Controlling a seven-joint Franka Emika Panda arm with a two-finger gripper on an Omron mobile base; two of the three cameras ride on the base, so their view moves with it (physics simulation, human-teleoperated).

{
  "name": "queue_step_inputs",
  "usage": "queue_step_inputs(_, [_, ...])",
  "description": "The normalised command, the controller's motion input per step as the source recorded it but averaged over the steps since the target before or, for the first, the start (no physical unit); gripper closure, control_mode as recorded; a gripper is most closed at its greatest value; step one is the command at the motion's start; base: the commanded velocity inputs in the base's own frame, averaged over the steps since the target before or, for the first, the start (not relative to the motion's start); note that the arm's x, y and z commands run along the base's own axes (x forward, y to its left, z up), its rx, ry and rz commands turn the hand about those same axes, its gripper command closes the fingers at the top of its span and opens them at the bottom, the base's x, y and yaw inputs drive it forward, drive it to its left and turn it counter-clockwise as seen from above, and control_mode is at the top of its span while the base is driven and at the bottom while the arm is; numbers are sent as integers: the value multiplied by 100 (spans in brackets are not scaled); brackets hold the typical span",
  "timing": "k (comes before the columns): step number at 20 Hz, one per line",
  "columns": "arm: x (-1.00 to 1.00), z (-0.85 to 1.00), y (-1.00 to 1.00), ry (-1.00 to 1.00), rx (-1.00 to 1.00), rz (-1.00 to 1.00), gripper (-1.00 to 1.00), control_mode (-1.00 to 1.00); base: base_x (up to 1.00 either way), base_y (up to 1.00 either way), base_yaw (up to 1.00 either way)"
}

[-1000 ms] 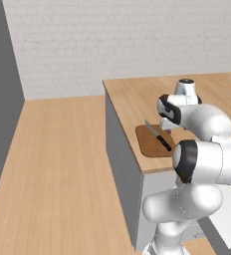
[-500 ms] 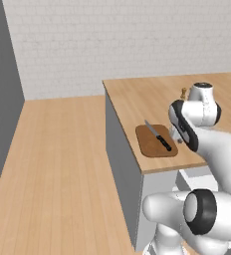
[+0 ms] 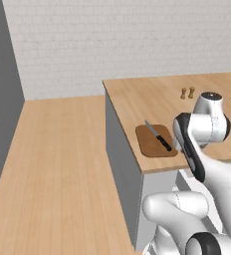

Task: Pick up the knife from the drawer and place it on the cutting board. Then place the meat from the plate to the cutting board.

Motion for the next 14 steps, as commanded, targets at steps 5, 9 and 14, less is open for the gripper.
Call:
queue_step_inputs(5, [0,0,0,0,0,0,-100,-100,0,0,0])
queue_step_inputs(9, [-17,0,0,0,0,0,-100,-100,0,0,0])
queue_step_inputs(14, [-67,0,1,-7,0,-1,-100,-100,0,0,0])
